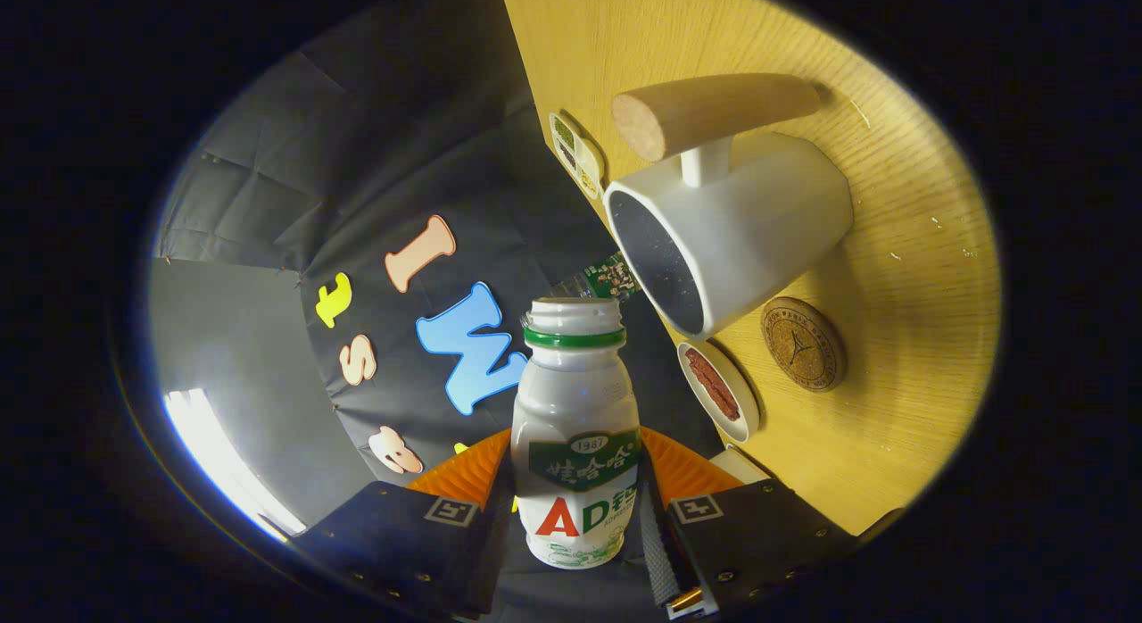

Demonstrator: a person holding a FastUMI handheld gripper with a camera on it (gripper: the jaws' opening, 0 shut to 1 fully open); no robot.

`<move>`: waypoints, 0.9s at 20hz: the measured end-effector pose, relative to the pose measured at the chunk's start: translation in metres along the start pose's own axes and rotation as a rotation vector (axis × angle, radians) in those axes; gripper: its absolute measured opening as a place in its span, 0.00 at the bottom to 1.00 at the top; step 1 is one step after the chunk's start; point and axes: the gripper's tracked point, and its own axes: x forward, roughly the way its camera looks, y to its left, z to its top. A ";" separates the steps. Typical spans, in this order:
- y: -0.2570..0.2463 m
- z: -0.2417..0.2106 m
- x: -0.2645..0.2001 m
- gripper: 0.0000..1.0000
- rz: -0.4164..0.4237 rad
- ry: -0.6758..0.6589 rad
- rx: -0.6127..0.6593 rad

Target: Take the bottle from table, then pour the juice into the cup, finally place the bottle on the coaster

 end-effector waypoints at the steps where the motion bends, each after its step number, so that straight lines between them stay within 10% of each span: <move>1: 0.001 0.000 0.000 0.64 0.000 -0.002 0.002; 18: -0.006 0.009 0.009 0.64 0.010 -0.034 -0.071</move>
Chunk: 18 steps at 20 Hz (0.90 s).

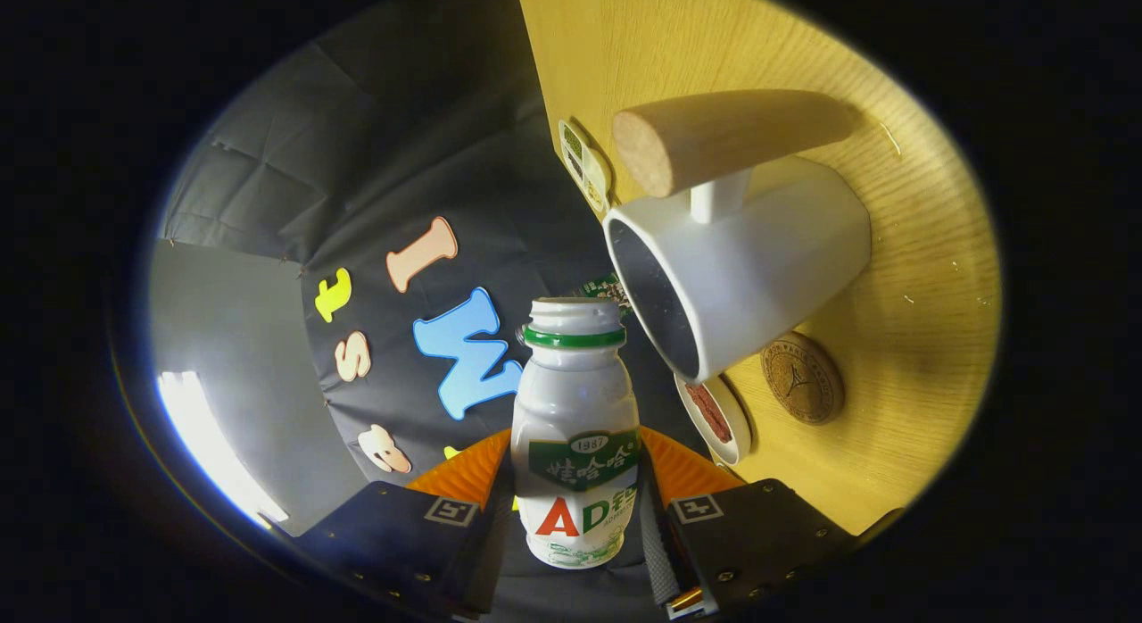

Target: Take the bottle from table, then pour the juice into the cup, finally place the bottle on the coaster

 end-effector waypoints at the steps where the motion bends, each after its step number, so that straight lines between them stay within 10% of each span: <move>1: 0.000 0.000 0.001 0.64 0.001 0.001 -0.012; 18: -0.034 0.004 0.010 0.64 -0.105 0.025 -0.476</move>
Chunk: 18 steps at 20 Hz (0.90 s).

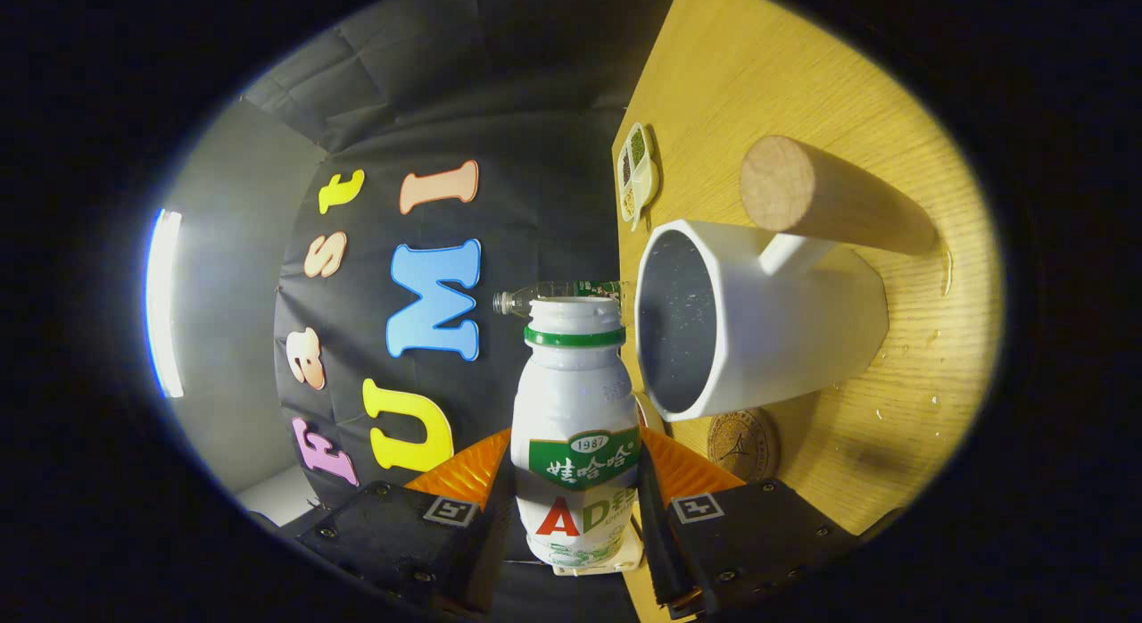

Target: Take the bottle from table, then pour the juice into the cup, finally place the bottle on the coaster

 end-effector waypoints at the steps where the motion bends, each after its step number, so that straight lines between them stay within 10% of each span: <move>1: 0.000 -0.007 -0.001 0.64 0.001 0.002 -0.026; 18: 0.011 -0.013 0.013 0.64 -0.047 0.029 -0.655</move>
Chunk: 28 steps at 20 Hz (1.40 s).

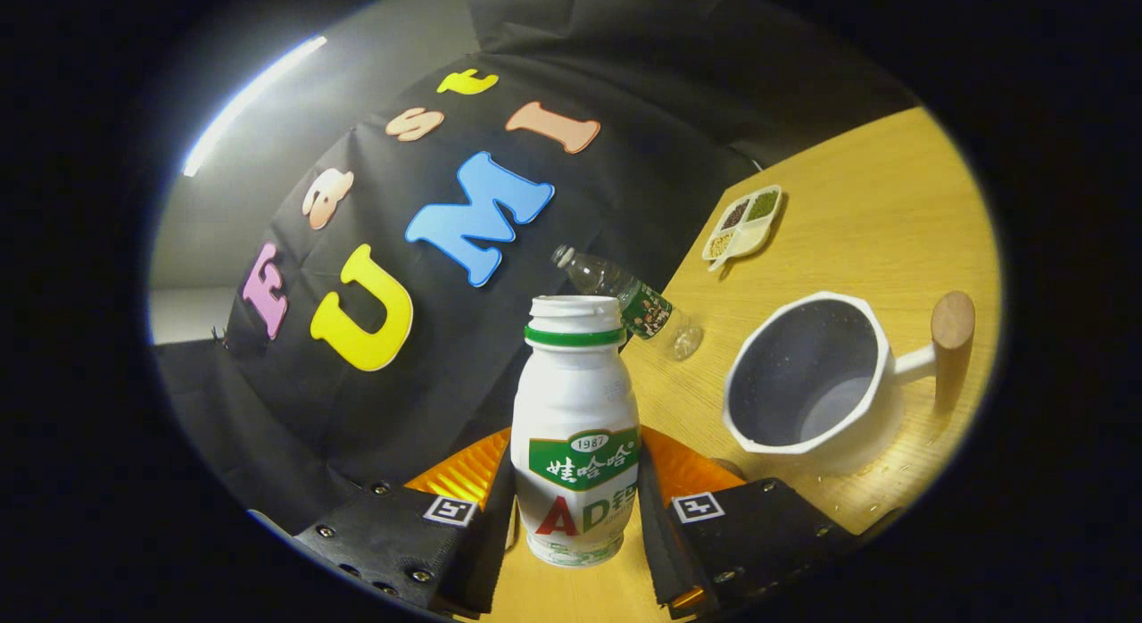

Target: Take the bottle from table, then pour the juice into the cup, finally place the bottle on the coaster

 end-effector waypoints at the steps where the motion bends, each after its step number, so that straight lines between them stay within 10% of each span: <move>1: -0.001 0.000 0.003 0.64 -0.020 -0.004 -0.067; 15: 0.016 -0.016 0.024 0.64 -0.149 -0.041 -0.913; 28: -0.007 -0.024 0.034 0.65 -0.100 -0.005 -0.836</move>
